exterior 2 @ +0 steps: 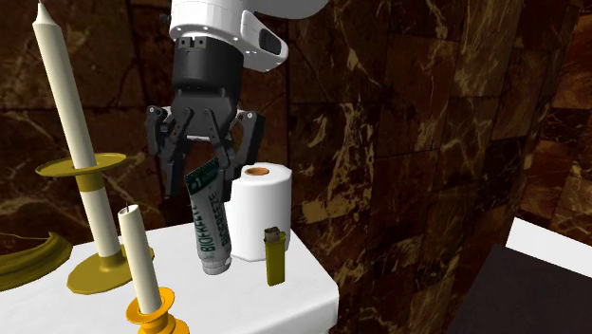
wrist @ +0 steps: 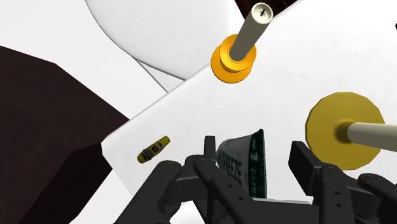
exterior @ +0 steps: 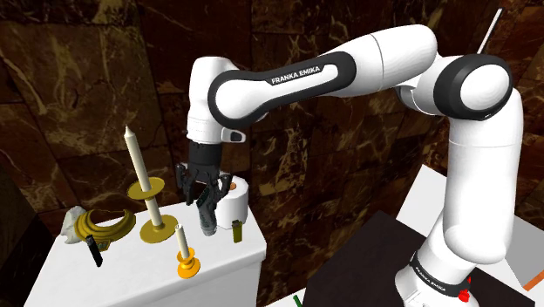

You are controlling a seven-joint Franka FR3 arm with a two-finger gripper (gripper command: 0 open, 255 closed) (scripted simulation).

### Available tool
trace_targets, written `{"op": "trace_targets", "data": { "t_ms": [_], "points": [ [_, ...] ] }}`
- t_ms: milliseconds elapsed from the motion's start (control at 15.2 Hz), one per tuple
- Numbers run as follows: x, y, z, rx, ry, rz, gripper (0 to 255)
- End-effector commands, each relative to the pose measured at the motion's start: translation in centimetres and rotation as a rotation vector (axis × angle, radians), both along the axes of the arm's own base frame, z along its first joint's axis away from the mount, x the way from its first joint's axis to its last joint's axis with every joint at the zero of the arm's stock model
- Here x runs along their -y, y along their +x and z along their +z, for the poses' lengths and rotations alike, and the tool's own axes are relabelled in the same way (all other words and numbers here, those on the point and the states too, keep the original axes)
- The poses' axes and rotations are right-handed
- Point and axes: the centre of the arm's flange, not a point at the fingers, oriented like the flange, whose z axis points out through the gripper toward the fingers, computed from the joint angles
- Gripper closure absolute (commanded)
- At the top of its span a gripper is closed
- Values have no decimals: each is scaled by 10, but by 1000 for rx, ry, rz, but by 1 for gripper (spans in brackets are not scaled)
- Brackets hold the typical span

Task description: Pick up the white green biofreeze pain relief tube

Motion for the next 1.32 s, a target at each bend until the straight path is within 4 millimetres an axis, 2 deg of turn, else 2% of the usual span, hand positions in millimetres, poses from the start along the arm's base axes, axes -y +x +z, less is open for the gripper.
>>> {"op": "trace_targets", "data": {
  "t_ms": [0, 528, 1254],
  "points": [
    [0, 0, -1, 0, 0, 0, 255],
    [-1, 0, -2, 0, 0, 0, 255],
    [-1, 0, 56, 0, 0, 0, 255]
  ]
}}
